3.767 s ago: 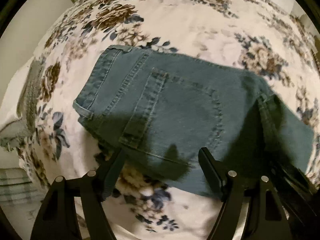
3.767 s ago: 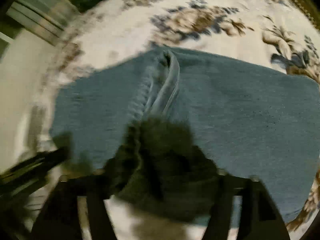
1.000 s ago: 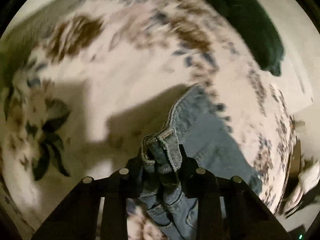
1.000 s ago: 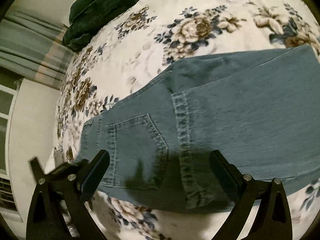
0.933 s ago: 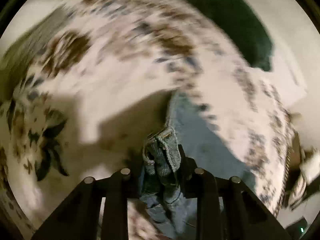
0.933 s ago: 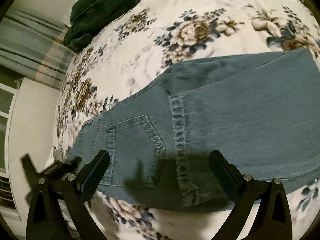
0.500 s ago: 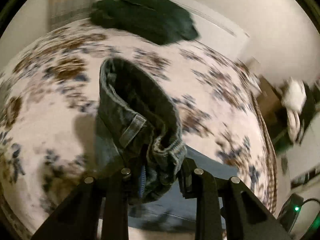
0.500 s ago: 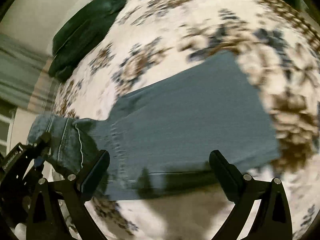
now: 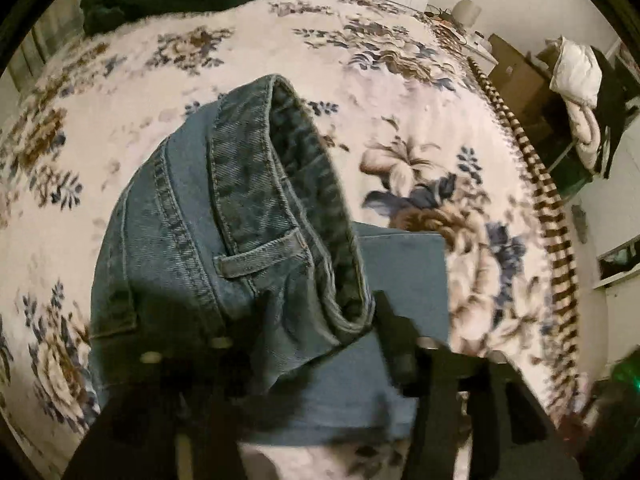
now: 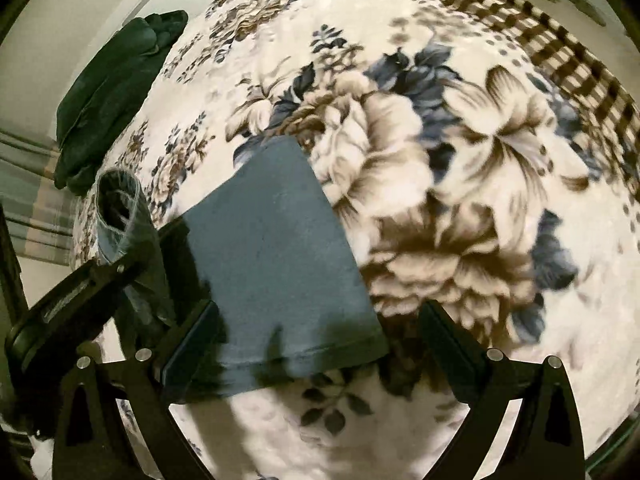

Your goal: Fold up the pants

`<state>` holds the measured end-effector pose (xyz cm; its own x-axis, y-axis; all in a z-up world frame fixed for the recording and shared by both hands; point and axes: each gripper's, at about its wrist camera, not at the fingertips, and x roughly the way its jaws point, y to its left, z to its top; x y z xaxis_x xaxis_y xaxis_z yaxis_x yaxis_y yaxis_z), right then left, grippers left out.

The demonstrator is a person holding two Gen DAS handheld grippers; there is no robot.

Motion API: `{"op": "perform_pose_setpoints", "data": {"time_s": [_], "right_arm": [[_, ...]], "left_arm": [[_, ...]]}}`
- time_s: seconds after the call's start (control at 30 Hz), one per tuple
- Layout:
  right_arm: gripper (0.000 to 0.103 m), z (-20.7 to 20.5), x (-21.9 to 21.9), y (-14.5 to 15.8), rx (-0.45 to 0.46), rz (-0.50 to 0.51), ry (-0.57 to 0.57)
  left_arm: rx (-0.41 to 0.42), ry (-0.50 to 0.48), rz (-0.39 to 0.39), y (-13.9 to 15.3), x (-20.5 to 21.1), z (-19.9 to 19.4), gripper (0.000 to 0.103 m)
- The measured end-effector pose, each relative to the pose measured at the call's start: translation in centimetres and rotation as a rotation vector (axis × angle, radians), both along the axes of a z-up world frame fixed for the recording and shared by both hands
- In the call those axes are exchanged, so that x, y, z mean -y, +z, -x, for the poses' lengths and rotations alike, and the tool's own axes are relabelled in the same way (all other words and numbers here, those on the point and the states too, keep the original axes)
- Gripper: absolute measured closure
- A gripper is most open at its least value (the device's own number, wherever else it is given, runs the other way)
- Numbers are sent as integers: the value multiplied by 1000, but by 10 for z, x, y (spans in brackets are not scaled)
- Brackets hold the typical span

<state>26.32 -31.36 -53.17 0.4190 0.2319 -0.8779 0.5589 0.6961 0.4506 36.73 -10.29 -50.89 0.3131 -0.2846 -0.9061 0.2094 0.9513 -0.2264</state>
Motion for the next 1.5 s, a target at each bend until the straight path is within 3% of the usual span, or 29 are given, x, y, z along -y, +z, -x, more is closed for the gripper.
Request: {"op": "perform_pose_setpoints", "data": {"time_s": [0.03, 0.07, 0.17, 0.3, 0.4, 0.6, 0.8, 0.87, 0.9, 0.93, 0.97, 1.0, 1.1, 1.23, 1.4, 1.5], "right_arm": [[2, -8, 1, 2, 11, -19, 10], [1, -12, 0, 5, 19, -32, 20], [2, -34, -8, 14, 46, -64, 69], [0, -64, -27, 12, 53, -104, 169], [0, -90, -44, -5, 33, -145, 237], [0, -132, -77, -61, -49, -235, 328], [0, -159, -107, -68, -88, -131, 390], [10, -160, -114, -61, -68, -68, 401], [34, -159, -116, -57, -61, -38, 410], [50, -156, -118, -49, -54, 21, 411], [56, -153, -117, -45, -41, 28, 406], [70, -149, -113, -40, -31, 37, 392], [75, -129, -102, -9, 40, 54, 345], [76, -97, -75, 27, 66, 59, 269], [76, -37, -4, 45, 13, 90, 65], [76, 0, 40, 30, -67, 112, -57]], "left_arm": [[-8, 5, 10, 7, -3, 2, 33], [-11, 14, 10, 12, -7, 5, 29], [-27, 33, 3, 28, -13, 11, 22], [-22, 119, -91, 27, -36, 8, 22], [-86, 191, -120, 2, -57, -5, 22], [-83, 265, -211, -23, -92, -19, 22], [-104, 301, -266, -39, -115, -23, 22], [-101, 302, -285, -39, -120, -23, 22], [-99, 303, -289, -38, -123, -23, 22], [-96, 305, -293, -37, -125, -22, 22], [-94, 306, -298, -36, -129, -21, 22], [-95, 308, -298, -35, -131, -21, 22], [-96, 325, -283, -27, -139, -18, 22], [-85, 340, -253, -10, -142, -14, 22], [-82, 325, -209, -3, -125, -11, 22], [-93, 301, -171, -14, -103, -10, 22]]}}
